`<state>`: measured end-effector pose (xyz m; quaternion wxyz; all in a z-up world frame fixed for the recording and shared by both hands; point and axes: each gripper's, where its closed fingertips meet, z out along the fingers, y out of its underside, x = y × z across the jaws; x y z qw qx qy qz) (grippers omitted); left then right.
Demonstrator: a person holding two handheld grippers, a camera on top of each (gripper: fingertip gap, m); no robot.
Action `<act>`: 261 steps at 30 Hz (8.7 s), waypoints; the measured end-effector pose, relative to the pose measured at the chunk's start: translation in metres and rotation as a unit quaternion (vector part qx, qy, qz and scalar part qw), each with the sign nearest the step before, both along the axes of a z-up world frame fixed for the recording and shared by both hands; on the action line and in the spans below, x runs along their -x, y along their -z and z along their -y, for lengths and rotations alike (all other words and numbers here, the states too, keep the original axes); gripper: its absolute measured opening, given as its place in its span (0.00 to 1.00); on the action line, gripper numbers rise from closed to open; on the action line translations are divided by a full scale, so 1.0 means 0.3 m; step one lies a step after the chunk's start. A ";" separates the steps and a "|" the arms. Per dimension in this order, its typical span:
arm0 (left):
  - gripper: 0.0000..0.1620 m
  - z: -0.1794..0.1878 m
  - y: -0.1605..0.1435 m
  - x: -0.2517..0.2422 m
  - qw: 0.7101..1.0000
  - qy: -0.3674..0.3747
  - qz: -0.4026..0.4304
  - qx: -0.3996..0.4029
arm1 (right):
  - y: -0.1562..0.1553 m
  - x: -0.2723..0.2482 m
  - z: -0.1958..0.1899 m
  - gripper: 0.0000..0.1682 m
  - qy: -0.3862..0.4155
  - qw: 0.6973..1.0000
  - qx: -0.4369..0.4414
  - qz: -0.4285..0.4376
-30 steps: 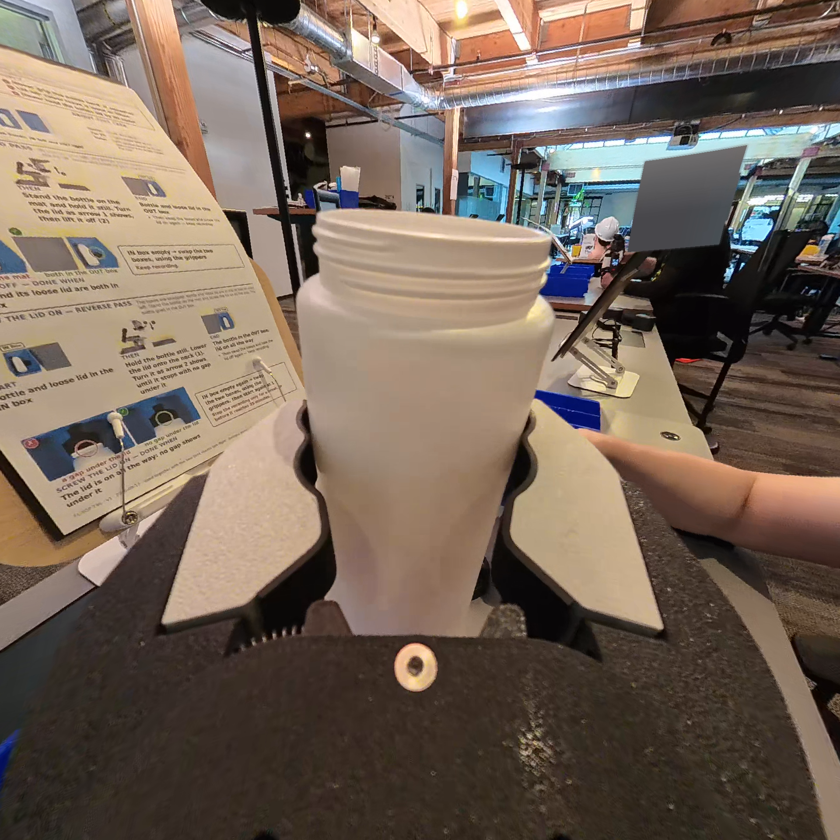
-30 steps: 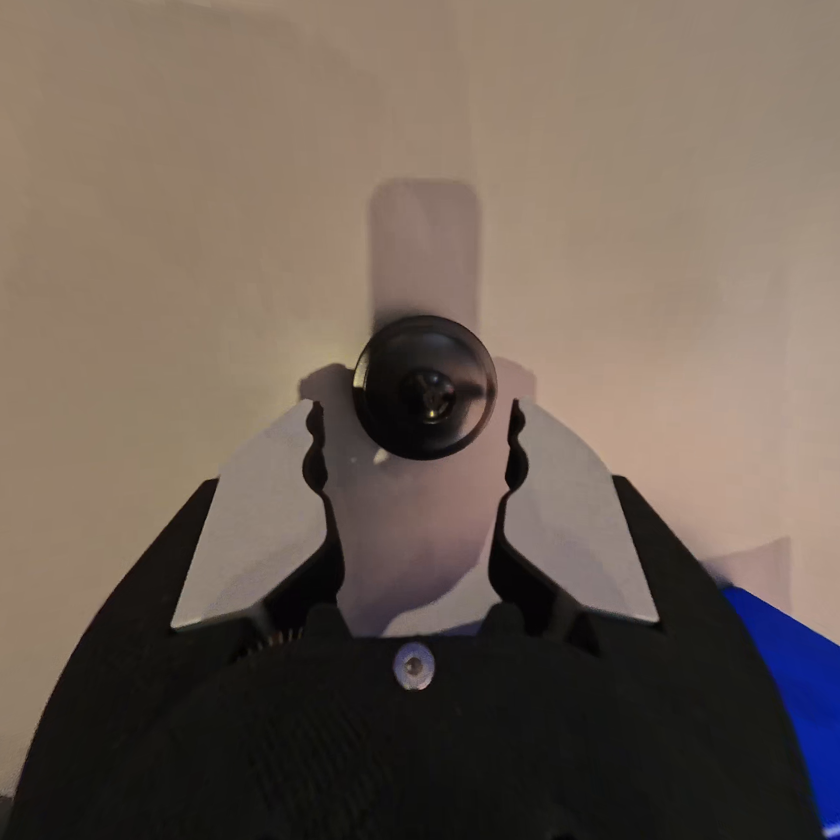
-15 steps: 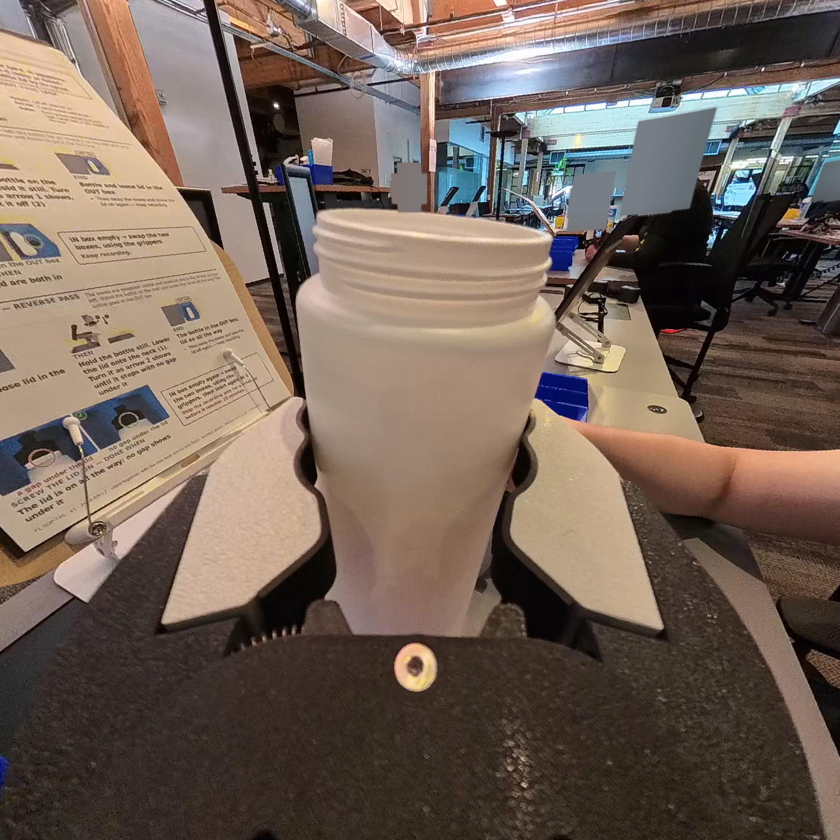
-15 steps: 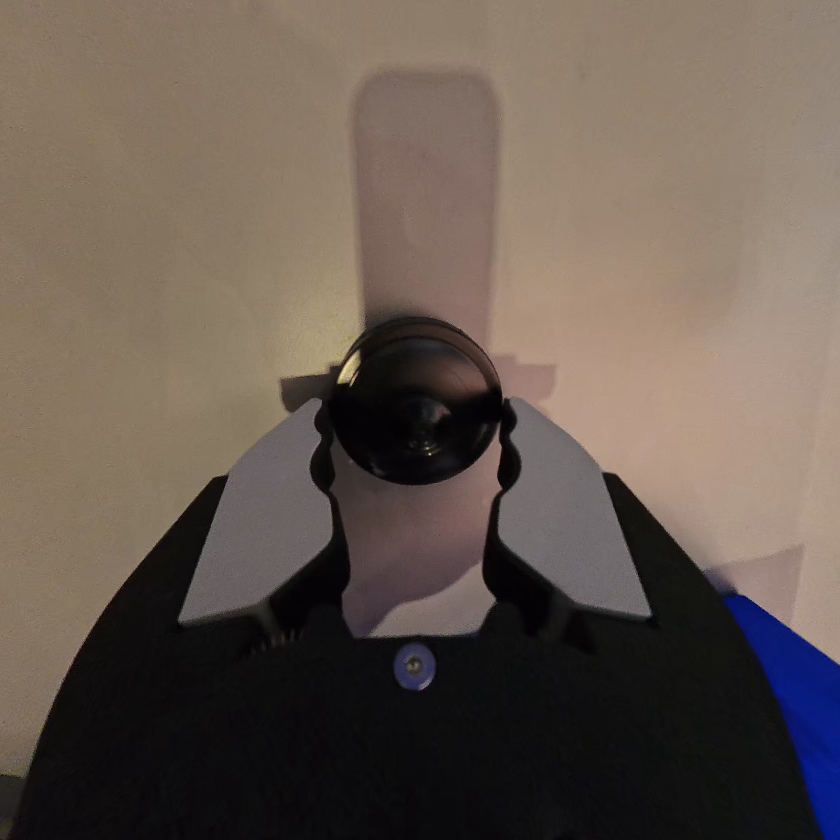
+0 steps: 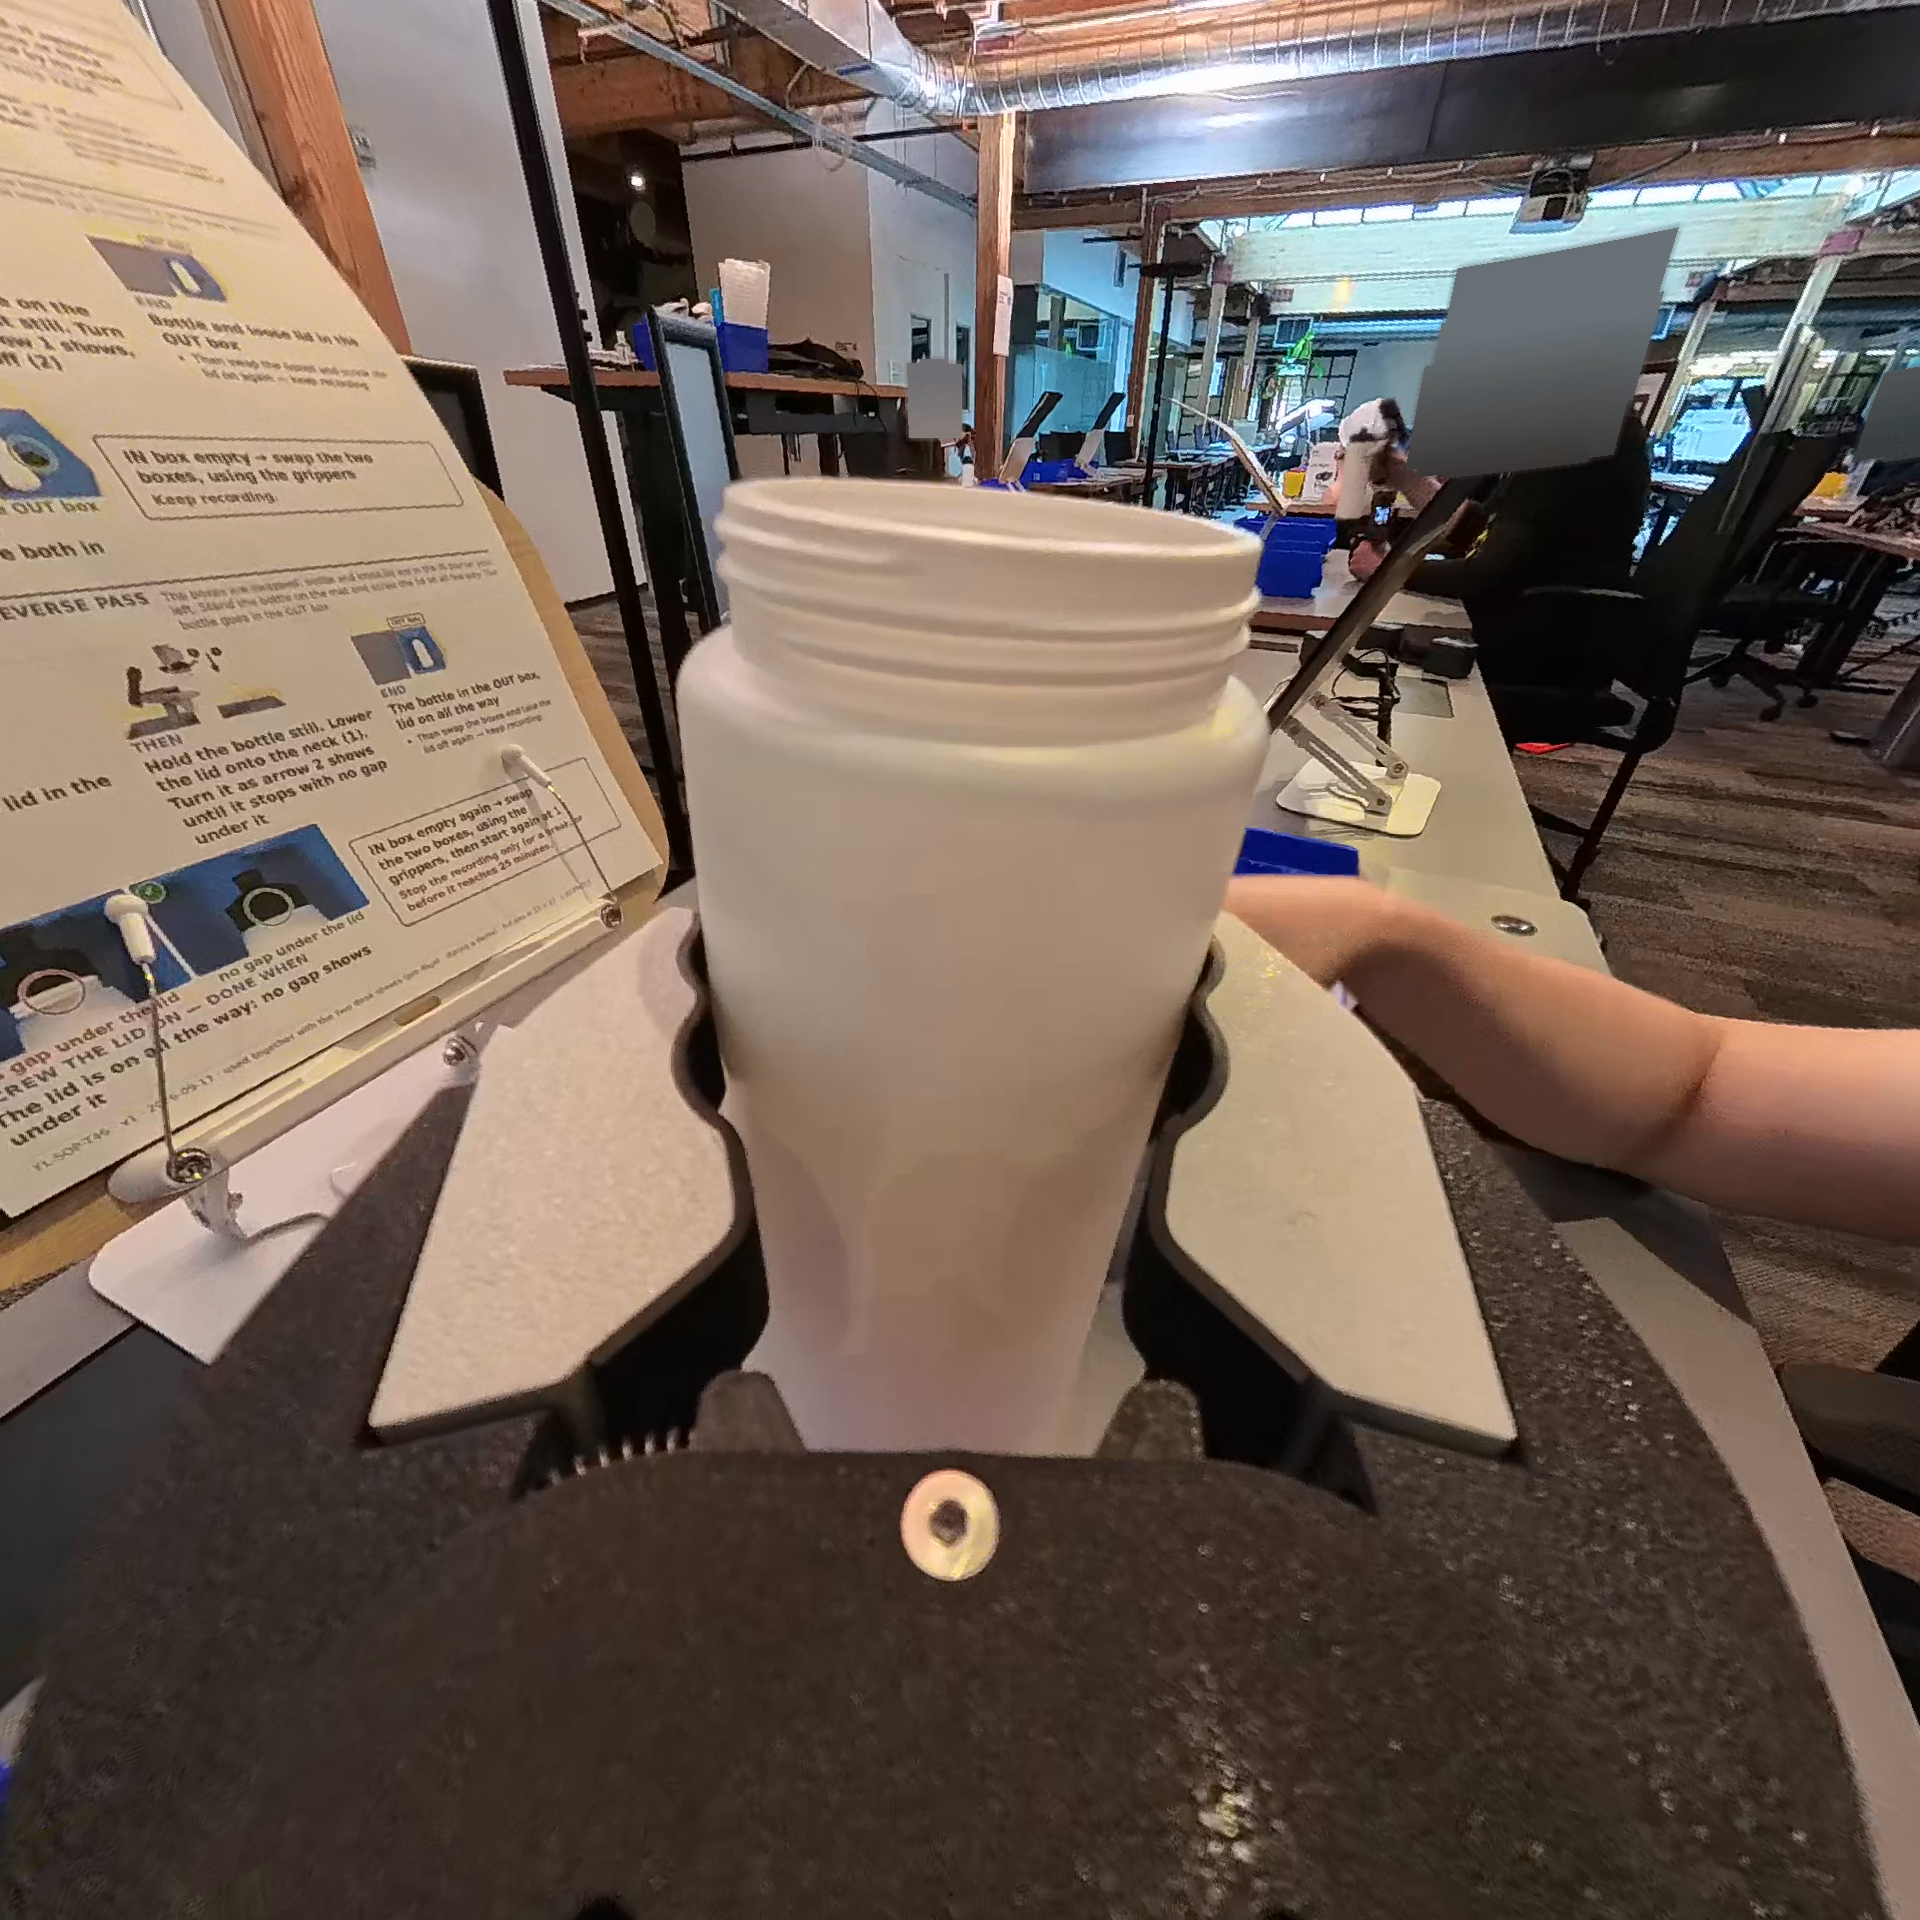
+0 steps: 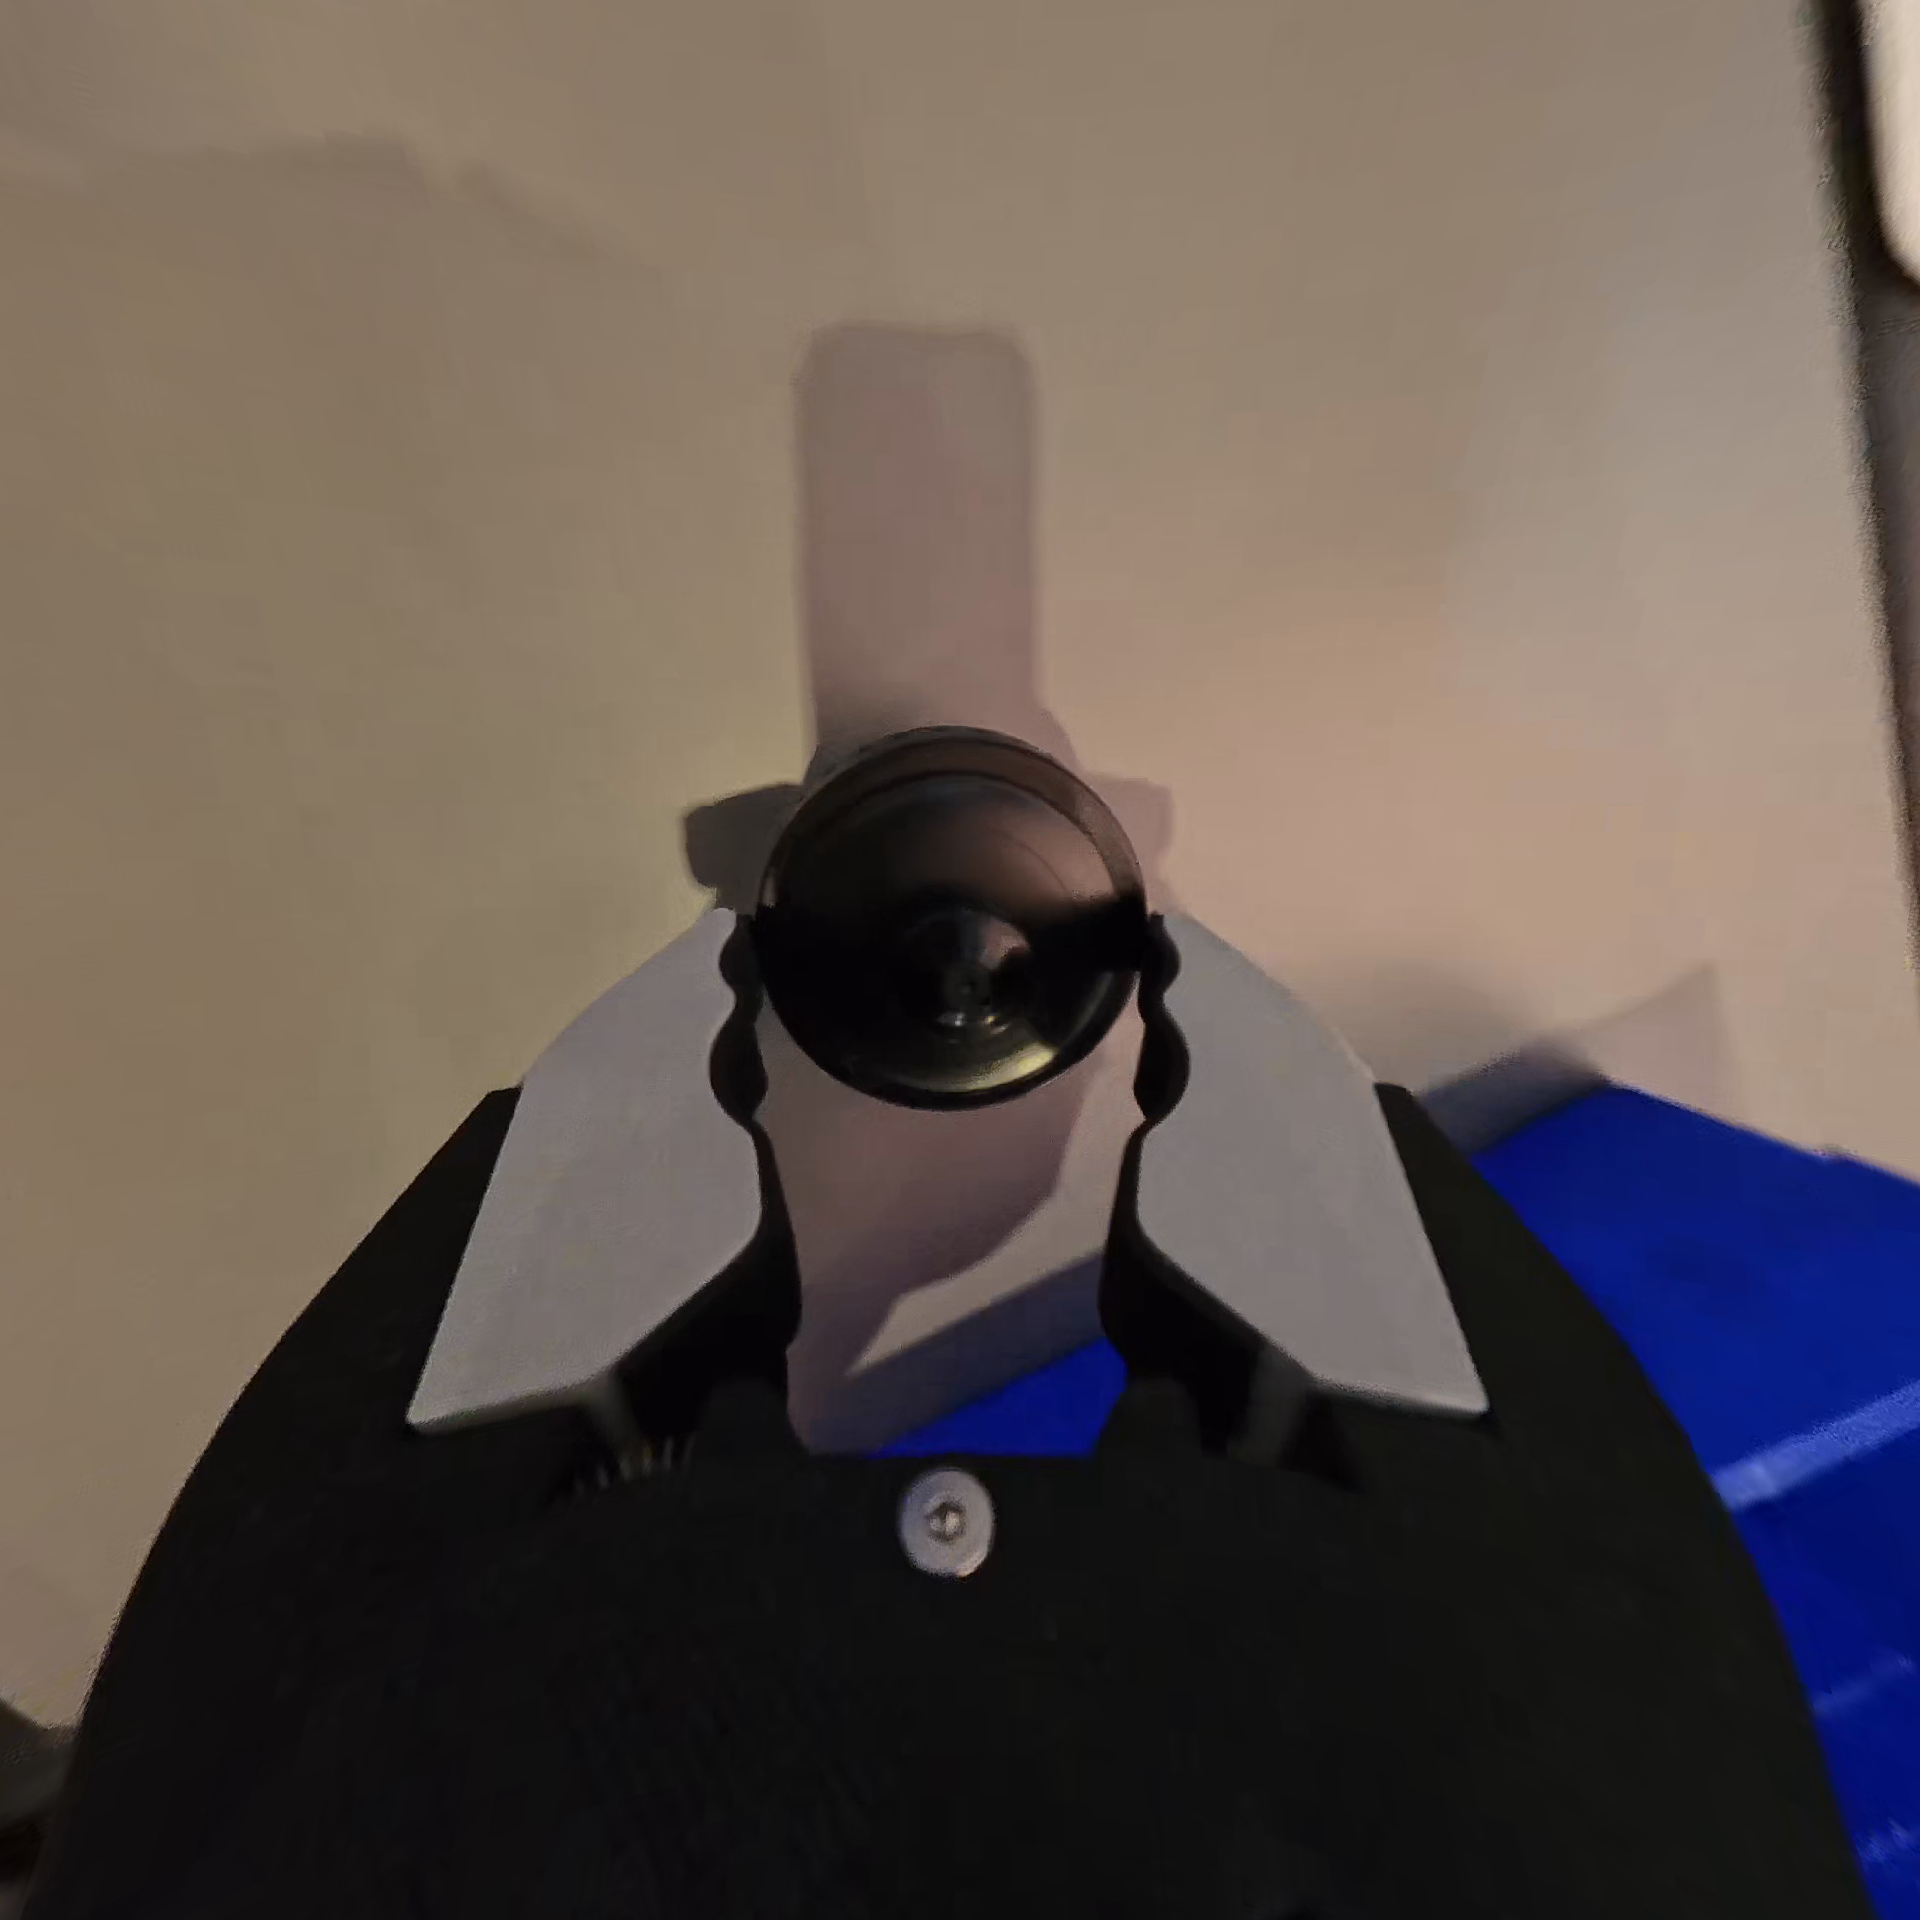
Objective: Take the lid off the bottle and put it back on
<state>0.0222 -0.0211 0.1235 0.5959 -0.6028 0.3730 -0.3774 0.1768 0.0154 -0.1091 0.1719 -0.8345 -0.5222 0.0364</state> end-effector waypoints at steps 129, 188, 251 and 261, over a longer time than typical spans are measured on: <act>0.53 0.093 0.493 -0.381 0.983 0.179 -0.021 0.038 | -0.587 0.206 0.200 0.51 -0.205 0.824 -0.157 -0.505; 0.53 0.103 0.496 -0.393 0.981 0.189 -0.034 0.039 | -0.517 0.214 0.222 0.40 -0.207 0.818 -0.137 -0.518; 0.53 0.164 0.484 -0.438 0.957 0.234 -0.002 0.172 | -0.515 0.176 0.210 0.46 -0.135 0.816 0.006 -0.562; 0.53 0.238 0.479 -0.440 0.927 0.316 -0.005 0.202 | -0.511 0.180 0.254 0.41 -0.165 0.787 0.085 -0.588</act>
